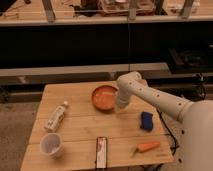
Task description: Push the ceramic bowl across the table
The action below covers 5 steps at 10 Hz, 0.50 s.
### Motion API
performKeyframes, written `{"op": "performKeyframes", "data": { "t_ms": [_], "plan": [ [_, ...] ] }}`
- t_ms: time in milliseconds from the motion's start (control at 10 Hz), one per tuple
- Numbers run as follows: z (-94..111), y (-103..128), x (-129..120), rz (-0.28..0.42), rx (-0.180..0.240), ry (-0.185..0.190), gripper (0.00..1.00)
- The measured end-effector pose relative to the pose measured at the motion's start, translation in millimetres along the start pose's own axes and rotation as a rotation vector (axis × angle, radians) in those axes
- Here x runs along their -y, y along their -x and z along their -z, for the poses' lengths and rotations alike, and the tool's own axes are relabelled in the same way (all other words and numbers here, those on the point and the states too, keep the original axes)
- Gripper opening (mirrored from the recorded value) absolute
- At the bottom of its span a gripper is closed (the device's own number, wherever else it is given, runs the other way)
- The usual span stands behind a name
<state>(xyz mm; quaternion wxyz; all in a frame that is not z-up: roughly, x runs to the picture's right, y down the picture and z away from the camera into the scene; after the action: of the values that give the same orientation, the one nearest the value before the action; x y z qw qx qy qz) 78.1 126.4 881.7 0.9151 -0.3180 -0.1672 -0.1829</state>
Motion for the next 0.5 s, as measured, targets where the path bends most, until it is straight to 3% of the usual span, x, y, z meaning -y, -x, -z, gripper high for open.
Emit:
{"op": "performKeyframes", "data": {
  "t_ms": [500],
  "plan": [
    [-1.4, 5.9, 3.8, 0.017, 0.017, 0.007, 0.03]
  ]
}}
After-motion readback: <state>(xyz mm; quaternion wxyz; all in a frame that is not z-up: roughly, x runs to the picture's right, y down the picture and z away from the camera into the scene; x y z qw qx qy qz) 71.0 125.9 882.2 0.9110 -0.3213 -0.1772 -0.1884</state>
